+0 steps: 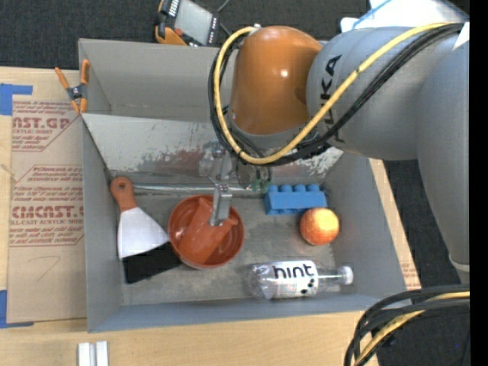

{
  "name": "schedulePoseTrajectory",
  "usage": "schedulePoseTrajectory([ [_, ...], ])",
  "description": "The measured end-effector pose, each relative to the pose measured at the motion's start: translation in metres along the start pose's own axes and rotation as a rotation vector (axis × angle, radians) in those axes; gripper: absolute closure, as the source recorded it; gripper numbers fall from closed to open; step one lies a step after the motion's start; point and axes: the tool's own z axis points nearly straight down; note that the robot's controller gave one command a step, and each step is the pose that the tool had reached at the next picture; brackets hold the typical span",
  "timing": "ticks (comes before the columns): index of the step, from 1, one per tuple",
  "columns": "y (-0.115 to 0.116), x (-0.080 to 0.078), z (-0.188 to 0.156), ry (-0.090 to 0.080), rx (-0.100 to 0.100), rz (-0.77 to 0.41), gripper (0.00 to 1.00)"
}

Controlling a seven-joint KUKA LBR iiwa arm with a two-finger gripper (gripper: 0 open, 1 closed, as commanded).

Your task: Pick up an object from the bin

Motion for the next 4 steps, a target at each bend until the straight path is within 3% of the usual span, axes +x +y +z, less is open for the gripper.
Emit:
schedulePoseTrajectory([
  [1, -0.001, -0.002, -0.005, -0.008, -0.001, 0.002, 0.00],
  [2, 0.004, 0.025, 0.118, -0.015, -0.001, -0.531, 0.00],
  [3, 0.003, 0.022, 0.098, -0.008, -0.002, -0.538, 0.00],
  [4, 0.024, 0.073, 0.106, -0.029, 0.004, -1.075, 0.00],
])
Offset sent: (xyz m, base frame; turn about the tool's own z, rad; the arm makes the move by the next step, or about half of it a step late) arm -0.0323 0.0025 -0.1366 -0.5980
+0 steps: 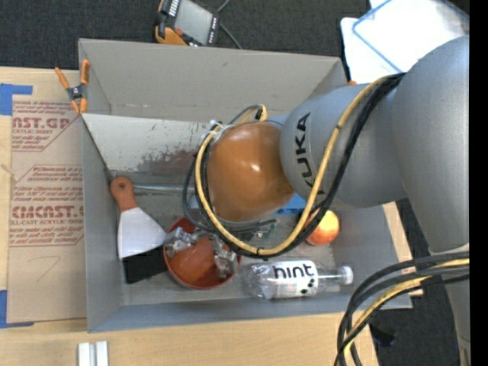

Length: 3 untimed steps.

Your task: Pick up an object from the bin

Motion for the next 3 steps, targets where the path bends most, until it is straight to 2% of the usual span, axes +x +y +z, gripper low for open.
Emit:
schedulePoseTrajectory([
  [1, -0.015, -0.001, 0.002, 0.002, -0.004, -0.124, 0.00],
  [2, -0.009, -0.001, 0.019, -0.009, 0.020, -0.169, 1.00],
  [3, -0.009, -0.001, 0.019, -0.009, 0.020, -0.169, 1.00],
])
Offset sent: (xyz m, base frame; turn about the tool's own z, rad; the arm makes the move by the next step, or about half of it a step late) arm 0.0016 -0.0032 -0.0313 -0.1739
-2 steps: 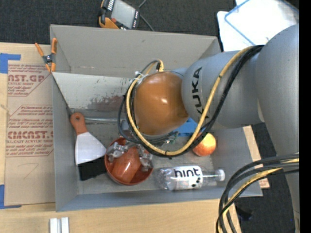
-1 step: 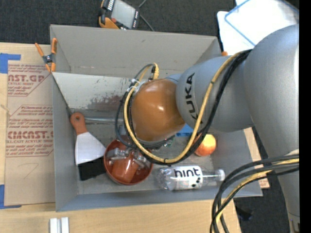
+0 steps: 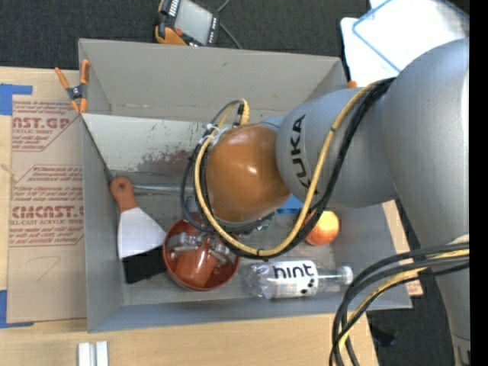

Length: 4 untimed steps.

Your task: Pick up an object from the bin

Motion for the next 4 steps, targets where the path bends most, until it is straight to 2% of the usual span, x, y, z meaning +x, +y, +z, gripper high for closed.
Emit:
schedulePoseTrajectory([
  [1, 0.003, 0.000, -0.023, 0.000, -0.007, 0.000, 1.00],
  [2, 0.001, -0.002, -0.039, -0.005, -0.002, 0.001, 1.00],
  [4, 0.002, -0.003, -0.056, -0.005, -0.005, 0.002, 1.00],
])
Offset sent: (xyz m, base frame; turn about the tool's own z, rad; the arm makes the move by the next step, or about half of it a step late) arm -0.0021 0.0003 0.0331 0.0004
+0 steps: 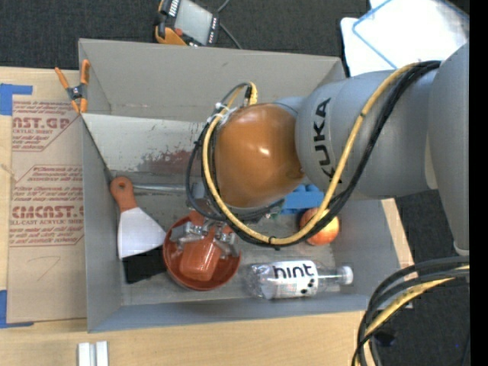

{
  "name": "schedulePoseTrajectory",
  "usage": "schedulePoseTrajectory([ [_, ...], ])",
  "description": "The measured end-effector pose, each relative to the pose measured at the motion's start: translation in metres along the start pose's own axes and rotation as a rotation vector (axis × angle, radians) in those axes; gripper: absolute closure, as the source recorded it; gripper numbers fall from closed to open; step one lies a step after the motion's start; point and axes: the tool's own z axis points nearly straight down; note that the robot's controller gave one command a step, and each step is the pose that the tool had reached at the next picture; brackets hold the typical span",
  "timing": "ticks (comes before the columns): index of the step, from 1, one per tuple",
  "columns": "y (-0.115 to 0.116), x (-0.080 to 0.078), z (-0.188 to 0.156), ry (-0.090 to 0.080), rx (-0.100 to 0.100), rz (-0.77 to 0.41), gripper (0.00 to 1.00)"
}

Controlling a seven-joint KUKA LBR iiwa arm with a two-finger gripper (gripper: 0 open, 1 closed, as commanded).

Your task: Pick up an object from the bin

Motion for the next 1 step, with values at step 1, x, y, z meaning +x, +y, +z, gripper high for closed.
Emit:
schedulePoseTrajectory([
  [1, 0.0000, -0.0013, -0.0375, 0.001, -0.004, 0.000, 1.00],
])
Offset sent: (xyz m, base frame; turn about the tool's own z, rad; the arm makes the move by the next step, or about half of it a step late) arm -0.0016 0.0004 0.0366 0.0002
